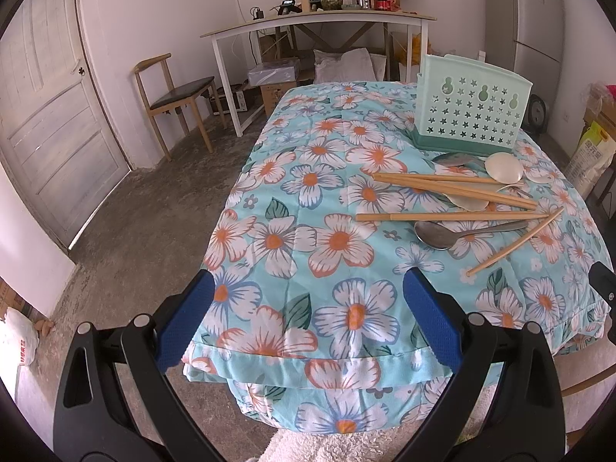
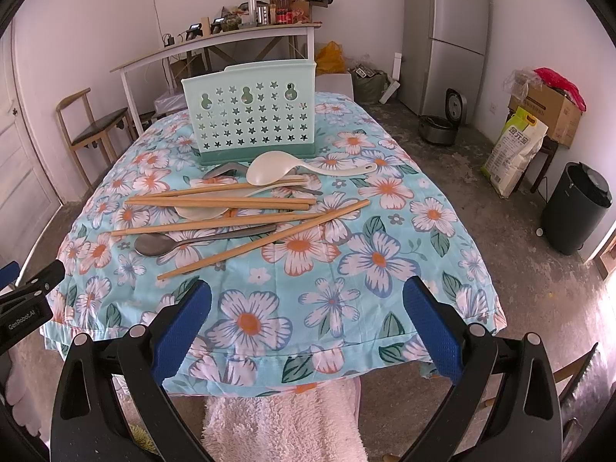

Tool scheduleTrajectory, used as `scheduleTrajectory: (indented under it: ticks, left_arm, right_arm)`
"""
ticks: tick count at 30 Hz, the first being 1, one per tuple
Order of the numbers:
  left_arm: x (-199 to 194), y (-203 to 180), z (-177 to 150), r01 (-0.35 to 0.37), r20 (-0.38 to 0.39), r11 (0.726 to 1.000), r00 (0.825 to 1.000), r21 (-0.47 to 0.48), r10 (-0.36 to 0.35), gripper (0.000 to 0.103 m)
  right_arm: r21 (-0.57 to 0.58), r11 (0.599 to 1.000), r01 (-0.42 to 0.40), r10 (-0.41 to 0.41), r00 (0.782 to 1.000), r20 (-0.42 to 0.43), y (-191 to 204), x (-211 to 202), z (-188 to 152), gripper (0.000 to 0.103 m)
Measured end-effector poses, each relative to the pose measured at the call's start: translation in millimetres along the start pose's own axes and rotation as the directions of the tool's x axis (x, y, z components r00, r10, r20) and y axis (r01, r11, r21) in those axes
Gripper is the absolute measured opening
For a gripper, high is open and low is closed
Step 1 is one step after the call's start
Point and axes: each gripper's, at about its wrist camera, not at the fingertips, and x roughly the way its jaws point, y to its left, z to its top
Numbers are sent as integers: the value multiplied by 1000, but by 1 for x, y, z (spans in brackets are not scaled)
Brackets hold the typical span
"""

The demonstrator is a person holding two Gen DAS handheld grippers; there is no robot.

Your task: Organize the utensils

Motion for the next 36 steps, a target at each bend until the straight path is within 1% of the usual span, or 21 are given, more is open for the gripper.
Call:
scheduleTrajectory:
  ticks: [15,36]
  left_arm:
    - [0,2,0,-2,-1,1000,1000,-4,2,95]
    - [-2,5,1,-27,-6,1000,1000,-16,27,95]
  right_arm:
    - [0,1000,0,0,1000,2,0,-1,1,97]
    - [-5,1000,-16,16,1000,12,2,-1,4,97]
